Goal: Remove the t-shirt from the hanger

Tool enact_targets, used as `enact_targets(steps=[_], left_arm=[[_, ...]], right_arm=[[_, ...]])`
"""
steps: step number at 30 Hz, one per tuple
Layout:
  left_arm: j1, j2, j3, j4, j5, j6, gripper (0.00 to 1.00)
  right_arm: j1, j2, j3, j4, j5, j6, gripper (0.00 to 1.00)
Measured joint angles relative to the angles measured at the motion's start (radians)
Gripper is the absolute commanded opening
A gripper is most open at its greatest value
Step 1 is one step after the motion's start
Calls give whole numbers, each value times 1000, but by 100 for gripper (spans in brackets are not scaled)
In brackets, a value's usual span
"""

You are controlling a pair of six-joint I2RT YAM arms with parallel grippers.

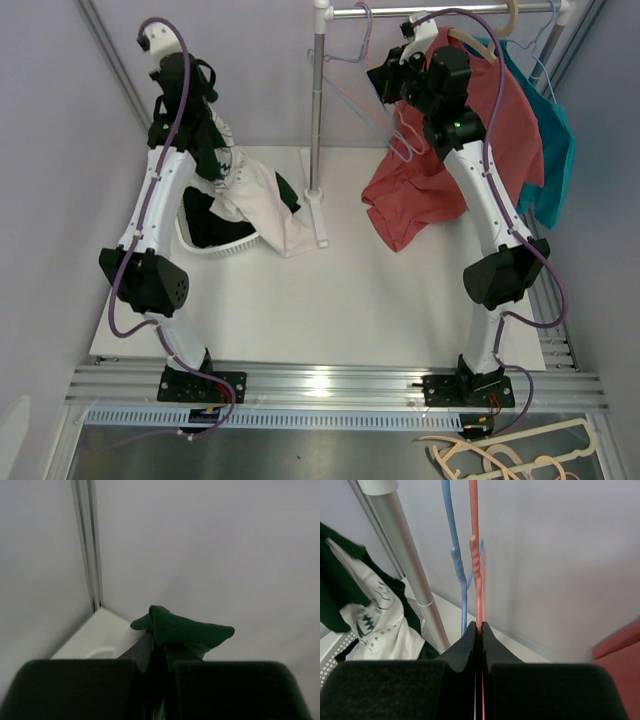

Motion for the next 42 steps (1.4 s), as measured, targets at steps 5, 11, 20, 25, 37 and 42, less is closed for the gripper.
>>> enact_targets(steps=[5, 11, 20, 25, 37, 42], left_arm=[[-1, -18, -222, -102, -2, -151, 1], [-2, -24, -421, -247, -35, -322, 1], [-2, -27, -550, -322, -20, -470, 14], [-2, -27, -597, -328, 14, -494, 64], [3, 0, -436, -348, 28, -455, 99], [-20, -56, -388, -319, 21, -380, 100]], right_arm=[[26, -12, -38, 27, 45, 1, 0], [35, -28, -53, 31, 87, 10, 0], [43, -39, -58, 34, 172, 27, 23], [43, -61, -58, 34, 215, 25, 36], [27, -100, 34, -30, 268, 17, 43], [-57, -109, 95, -92, 260, 37, 65]])
